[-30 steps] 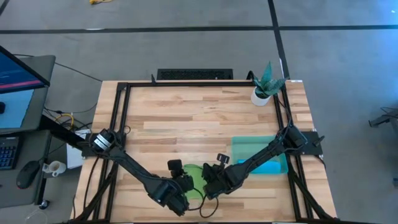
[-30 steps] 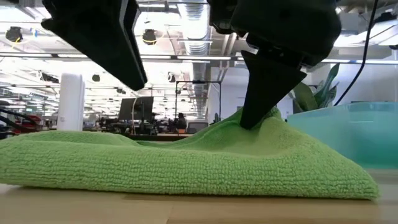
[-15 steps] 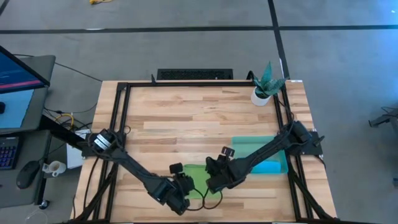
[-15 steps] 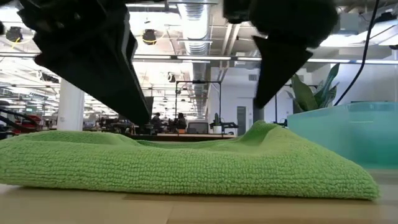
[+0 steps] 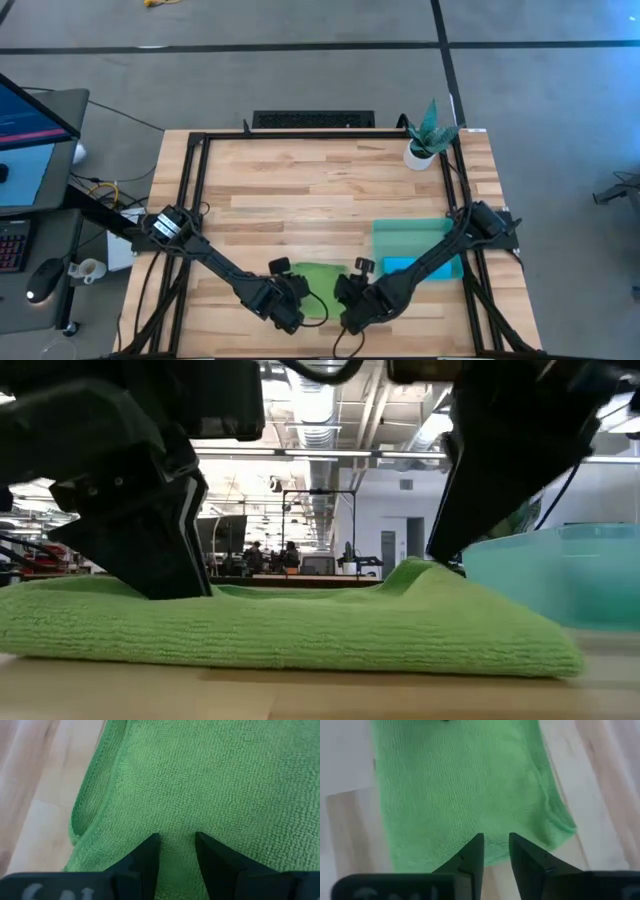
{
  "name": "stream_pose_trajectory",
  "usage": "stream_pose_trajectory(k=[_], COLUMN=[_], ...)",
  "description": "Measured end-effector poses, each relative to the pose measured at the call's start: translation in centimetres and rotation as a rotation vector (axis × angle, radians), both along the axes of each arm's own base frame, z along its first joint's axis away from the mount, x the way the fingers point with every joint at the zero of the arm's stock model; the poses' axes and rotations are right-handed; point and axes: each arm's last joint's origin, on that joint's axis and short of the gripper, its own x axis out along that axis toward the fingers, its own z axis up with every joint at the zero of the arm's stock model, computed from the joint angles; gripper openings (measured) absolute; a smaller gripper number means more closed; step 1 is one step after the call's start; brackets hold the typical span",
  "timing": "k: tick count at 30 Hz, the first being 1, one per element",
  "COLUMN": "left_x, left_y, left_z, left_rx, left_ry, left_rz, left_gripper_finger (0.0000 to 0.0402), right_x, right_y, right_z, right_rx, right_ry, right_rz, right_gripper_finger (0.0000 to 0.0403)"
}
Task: Roll microfiber towels into tight, uniform cylinder then place into a basket
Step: Roll the green microfiber towel
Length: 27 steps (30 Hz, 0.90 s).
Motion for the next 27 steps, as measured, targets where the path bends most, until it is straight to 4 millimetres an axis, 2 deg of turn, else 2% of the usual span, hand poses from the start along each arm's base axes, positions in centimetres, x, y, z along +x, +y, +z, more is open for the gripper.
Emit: stream_pose_trajectory(k=[3,9,15,21,27], left_x=[-0.1,-0.8,-1.3,-0.9,-1.2], left_y=[0.1,0.7,2.0,4.2,5.3], left_z=[0.0,-0.1,-0.1,-0.1,0.3], left_rx=[0.016,0.094,0.252,0.341,0.383], left_ry=[0.011,0.07,0.134,0.218,0.281], left_rz=[0.002,0.007,0.004,0.008,0.021], left_gripper_finger=[0.0121,0.0121,0.0121,0.0121,0.0121], right_x=[0.5,0.9,1.4,1.3,0.2], right_y=[-1.1,-4.5,-5.9,-7.0,-8.3], right_z=[-0.7,-2.4,-3.0,-1.4,1.7], right_rx=[0.016,0.041,0.065,-0.006,-0.109], right_ry=[-0.009,0.026,0.061,0.037,-0.009], right_rz=[-0.045,-0.234,-0.226,-0.203,-0.24], right_gripper_finger=[0.0089,0.0047,0.0014,0.0012,0.0026])
